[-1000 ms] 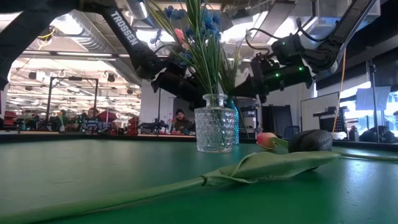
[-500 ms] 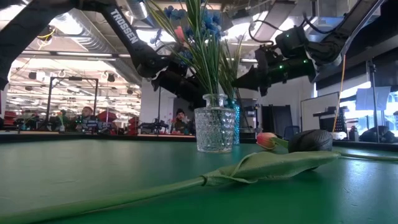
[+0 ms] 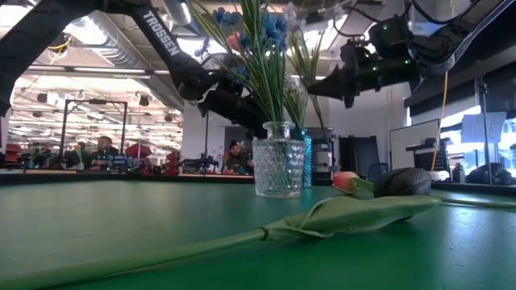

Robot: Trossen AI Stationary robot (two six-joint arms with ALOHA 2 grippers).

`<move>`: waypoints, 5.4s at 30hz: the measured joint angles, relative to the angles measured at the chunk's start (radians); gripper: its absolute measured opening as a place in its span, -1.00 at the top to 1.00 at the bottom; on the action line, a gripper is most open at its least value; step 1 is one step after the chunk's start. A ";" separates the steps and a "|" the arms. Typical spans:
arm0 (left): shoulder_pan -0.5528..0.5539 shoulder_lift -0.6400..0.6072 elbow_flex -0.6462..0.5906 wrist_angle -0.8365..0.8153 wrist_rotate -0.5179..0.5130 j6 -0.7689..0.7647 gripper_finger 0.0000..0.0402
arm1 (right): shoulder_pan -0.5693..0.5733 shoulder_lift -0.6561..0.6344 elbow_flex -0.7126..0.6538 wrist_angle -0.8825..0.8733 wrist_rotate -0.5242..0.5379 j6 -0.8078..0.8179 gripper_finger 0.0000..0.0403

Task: Sort flowers into vase by color
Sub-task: Put the white flowers into the blue transparent vase

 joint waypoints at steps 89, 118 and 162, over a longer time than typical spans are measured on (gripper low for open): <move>-0.017 -0.218 -0.082 -0.208 -0.158 -0.079 0.27 | -0.067 -0.184 -0.175 -0.080 0.640 0.053 1.00; -0.005 -0.123 -0.082 -0.083 -0.089 -0.125 -0.16 | -0.055 0.423 0.084 0.131 0.286 0.157 1.00; -0.068 -0.026 -0.043 0.036 -0.136 -0.156 -0.18 | 0.046 0.423 0.111 0.147 0.238 0.257 1.00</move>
